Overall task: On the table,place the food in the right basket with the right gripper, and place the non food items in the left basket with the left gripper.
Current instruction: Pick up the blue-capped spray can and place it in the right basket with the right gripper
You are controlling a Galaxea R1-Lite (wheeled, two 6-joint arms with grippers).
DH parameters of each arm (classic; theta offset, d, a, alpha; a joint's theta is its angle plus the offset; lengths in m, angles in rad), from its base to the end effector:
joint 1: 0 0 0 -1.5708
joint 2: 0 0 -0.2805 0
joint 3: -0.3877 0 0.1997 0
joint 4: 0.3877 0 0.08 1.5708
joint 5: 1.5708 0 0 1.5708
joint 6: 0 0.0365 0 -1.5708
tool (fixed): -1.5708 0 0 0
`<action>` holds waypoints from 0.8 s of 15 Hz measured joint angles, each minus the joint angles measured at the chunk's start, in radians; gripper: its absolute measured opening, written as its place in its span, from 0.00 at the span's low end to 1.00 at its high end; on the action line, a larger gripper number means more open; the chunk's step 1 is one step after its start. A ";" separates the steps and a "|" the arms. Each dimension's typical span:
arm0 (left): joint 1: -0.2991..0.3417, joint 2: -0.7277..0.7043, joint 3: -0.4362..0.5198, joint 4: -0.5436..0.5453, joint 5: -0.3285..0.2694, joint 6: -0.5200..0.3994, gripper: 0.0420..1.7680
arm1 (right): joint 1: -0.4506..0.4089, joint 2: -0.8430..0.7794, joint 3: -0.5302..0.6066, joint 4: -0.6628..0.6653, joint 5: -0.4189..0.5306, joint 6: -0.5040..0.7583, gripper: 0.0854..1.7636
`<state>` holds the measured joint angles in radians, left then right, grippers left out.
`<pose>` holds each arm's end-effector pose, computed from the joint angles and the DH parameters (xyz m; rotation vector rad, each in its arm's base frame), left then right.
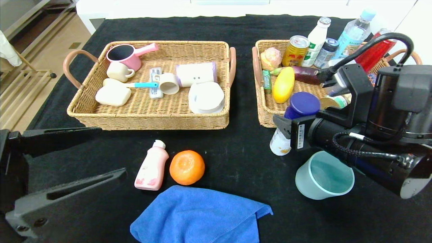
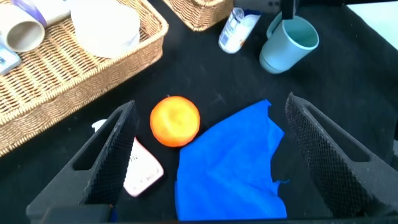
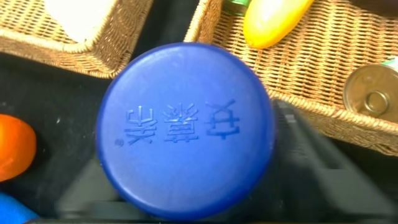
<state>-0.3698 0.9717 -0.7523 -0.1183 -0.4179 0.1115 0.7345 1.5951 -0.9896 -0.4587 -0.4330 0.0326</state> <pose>0.1359 -0.0686 0.2537 0.1031 0.0597 -0.7919 0.2431 0.1989 0.2207 -0.0489 0.1278 0.2989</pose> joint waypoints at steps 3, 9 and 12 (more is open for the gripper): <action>0.000 -0.002 0.004 0.000 0.000 0.000 0.97 | 0.000 0.003 0.002 -0.001 0.000 0.000 0.48; 0.000 -0.002 0.007 0.000 0.000 0.000 0.97 | 0.000 0.003 0.009 -0.002 0.001 -0.001 0.45; 0.000 -0.002 0.008 0.000 0.000 0.000 0.97 | 0.000 0.003 0.010 -0.002 0.001 0.000 0.45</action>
<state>-0.3702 0.9698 -0.7443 -0.1179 -0.4179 0.1115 0.7345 1.5977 -0.9794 -0.4604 -0.4319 0.0321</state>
